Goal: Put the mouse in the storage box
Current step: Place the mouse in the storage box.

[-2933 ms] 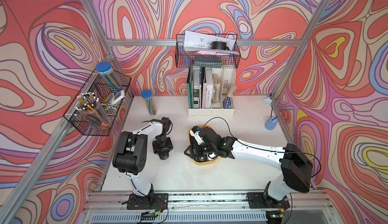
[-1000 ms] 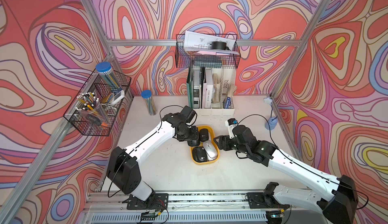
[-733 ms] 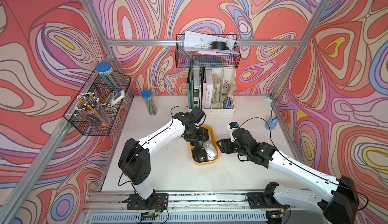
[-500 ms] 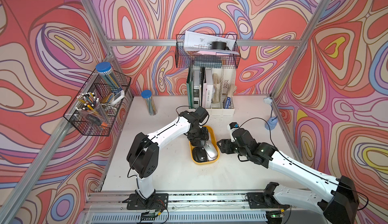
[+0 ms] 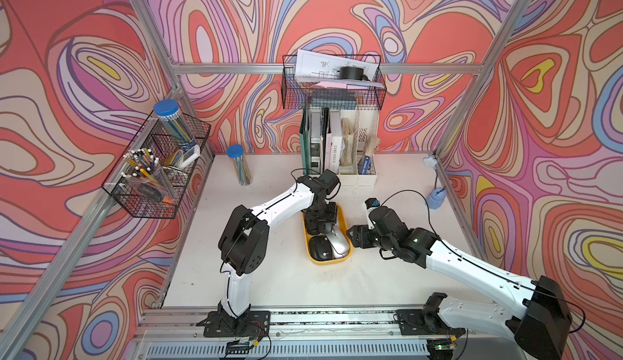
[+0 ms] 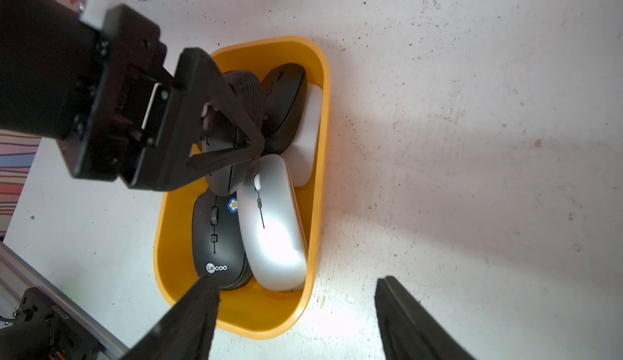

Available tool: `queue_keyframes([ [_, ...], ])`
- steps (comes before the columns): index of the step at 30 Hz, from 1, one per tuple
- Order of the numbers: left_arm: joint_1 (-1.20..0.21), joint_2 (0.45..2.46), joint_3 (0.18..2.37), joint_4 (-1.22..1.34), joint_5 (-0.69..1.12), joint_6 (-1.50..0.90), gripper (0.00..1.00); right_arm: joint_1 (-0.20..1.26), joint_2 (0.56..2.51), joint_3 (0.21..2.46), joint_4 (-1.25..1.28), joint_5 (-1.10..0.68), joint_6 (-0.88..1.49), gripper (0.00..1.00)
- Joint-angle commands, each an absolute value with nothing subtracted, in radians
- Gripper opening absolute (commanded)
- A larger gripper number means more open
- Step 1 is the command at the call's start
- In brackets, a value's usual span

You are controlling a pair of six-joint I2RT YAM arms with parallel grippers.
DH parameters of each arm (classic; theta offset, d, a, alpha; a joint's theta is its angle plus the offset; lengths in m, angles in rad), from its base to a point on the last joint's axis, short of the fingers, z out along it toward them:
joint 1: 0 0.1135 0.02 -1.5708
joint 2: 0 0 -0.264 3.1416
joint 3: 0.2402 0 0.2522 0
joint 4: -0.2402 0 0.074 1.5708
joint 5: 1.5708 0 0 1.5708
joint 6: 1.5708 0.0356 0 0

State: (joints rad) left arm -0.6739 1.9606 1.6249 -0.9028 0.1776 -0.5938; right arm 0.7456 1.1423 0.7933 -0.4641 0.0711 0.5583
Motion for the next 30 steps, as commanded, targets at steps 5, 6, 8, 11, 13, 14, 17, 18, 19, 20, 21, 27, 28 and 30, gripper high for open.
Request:
queue_keyframes([
  [5, -0.673, 1.989, 1.643, -0.974, 0.163, -0.565, 0.6, 0.741, 1.144, 0.77, -0.446, 0.071, 0.544, 0.75],
  [6, -0.673, 1.992, 1.644, -0.98, 0.164, -0.562, 0.61, 0.74, 1.143, 0.769, -0.443, 0.068, 0.546, 0.75],
  [8, -0.673, 1.999, 1.64, -0.982, 0.167, -0.558, 0.61, 0.741, 1.141, 0.764, -0.44, 0.066, 0.547, 0.75],
  [11, -0.673, 2.011, 1.642, -0.989, 0.177, -0.558, 0.61, 0.74, 1.138, 0.761, -0.435, 0.059, 0.549, 0.75],
  [13, -0.673, 2.011, 1.638, -0.982, 0.187, -0.553, 0.62, 0.741, 1.145, 0.756, -0.422, 0.036, 0.549, 0.76],
  [14, -0.673, 2.012, 1.637, -0.98, 0.19, -0.55, 0.62, 0.741, 1.155, 0.755, -0.415, 0.017, 0.549, 0.76],
  [17, -0.673, 2.01, 1.638, -0.982, 0.184, -0.548, 0.64, 0.74, 1.188, 0.756, -0.401, -0.011, 0.555, 0.76],
  [18, -0.673, 2.008, 1.637, -0.983, 0.18, -0.549, 0.64, 0.74, 1.193, 0.752, -0.395, -0.013, 0.555, 0.76],
  [19, -0.673, 2.005, 1.635, -0.983, 0.176, -0.55, 0.65, 0.741, 1.198, 0.75, -0.387, -0.02, 0.557, 0.76],
  [20, -0.673, 2.003, 1.635, -0.982, 0.179, -0.548, 0.67, 0.74, 1.199, 0.747, -0.382, -0.025, 0.559, 0.76],
  [21, -0.673, 2.001, 1.633, -0.983, 0.181, -0.548, 0.67, 0.741, 1.201, 0.748, -0.38, -0.026, 0.559, 0.75],
  [27, -0.673, 1.98, 1.636, -0.986, 0.181, -0.542, 0.73, 0.741, 1.206, 0.747, -0.375, -0.03, 0.56, 0.76],
  [28, -0.675, 1.975, 1.637, -0.989, 0.179, -0.542, 0.74, 0.741, 1.207, 0.747, -0.372, -0.03, 0.559, 0.76],
  [30, -0.675, 1.96, 1.637, -0.989, 0.177, -0.54, 0.75, 0.741, 1.211, 0.747, -0.37, -0.034, 0.562, 0.76],
])
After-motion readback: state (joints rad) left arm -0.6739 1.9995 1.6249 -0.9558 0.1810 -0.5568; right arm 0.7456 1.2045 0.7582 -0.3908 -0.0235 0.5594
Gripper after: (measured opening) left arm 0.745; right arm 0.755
